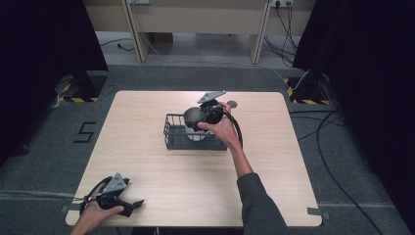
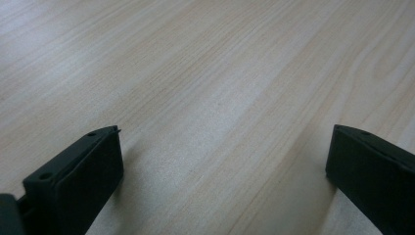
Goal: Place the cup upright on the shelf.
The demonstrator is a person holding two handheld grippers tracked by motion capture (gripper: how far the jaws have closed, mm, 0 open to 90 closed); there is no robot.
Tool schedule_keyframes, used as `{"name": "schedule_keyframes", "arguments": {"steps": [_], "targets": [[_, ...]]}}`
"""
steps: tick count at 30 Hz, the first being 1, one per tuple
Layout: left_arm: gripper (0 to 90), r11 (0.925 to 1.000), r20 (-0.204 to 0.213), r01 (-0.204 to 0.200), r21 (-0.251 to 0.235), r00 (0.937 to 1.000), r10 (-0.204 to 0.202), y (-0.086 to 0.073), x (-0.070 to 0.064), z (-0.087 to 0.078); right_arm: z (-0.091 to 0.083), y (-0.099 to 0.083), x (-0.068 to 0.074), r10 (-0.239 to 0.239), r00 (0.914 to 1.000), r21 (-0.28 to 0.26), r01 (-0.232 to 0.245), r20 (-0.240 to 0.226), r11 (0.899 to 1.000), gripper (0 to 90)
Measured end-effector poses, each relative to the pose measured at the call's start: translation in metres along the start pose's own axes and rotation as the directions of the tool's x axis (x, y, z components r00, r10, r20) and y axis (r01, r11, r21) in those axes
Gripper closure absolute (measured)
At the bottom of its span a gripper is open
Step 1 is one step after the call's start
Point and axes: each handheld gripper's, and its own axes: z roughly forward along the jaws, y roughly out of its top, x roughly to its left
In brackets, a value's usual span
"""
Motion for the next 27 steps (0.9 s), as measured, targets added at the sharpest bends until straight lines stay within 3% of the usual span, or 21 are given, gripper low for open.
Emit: {"name": "schedule_keyframes", "arguments": {"steps": [8, 14, 16, 18, 19, 21, 23, 25, 27], "targets": [[0.0, 1.0000, 0.000, 0.000, 0.000, 1.0000, 0.000, 0.000, 0.000, 0.000, 0.000, 0.000, 0.000, 0.020, 0.9998, -0.004, -0.020, 0.000, 1.000, 5.2], [0.0, 1.0000, 0.000, -0.002, 0.002, 1.0000, 0.002, 0.000, 0.000, 0.000, -0.004, 0.003, 0.003, 0.014, 0.9995, -0.023, -0.014, 0.027, 1.000, 3.9], [0.0, 1.0000, 0.000, -0.001, 0.000, 1.0000, 0.001, 0.000, 0.000, 0.000, -0.007, 0.005, 0.004, 0.018, 0.9991, -0.054, -0.016, 0.037, 0.998, 6.3], [0.0, 1.0000, -0.001, -0.001, 0.001, 1.0000, 0.001, 0.000, 0.000, 0.000, -0.011, 0.008, 0.005, 0.022, 0.9985, -0.080, -0.018, 0.050, 0.997, 18.7], [0.0, 1.0000, -0.001, -0.001, 0.000, 1.0000, 0.001, 0.000, 0.000, 0.000, -0.013, 0.010, 0.005, 0.019, 0.9983, -0.082, -0.015, 0.056, 0.997, 19.7], [0.0, 1.0000, -0.001, -0.001, 0.000, 1.0000, 0.001, 0.000, 0.000, 0.000, -0.015, 0.011, 0.006, 0.015, 0.9976, -0.076, -0.010, 0.068, 0.997, 10.4], [0.0, 1.0000, -0.001, -0.001, 0.000, 1.0000, 0.001, 0.000, 0.000, 0.000, -0.017, 0.012, 0.006, 0.021, 0.9975, -0.086, -0.015, 0.068, 0.996, 18.5], [0.0, 1.0000, -0.001, -0.001, 0.000, 1.0000, 0.001, 0.000, 0.000, 0.000, -0.020, 0.012, 0.006, 0.025, 0.9971, -0.089, -0.019, 0.072, 0.996, 12.7], [0.0, 1.0000, -0.001, -0.001, 0.000, 1.0000, 0.001, 0.000, 0.000, 0.000, -0.022, 0.012, 0.005, 0.031, 0.9967, -0.093, -0.024, 0.075, 0.995, 17.1]]}}
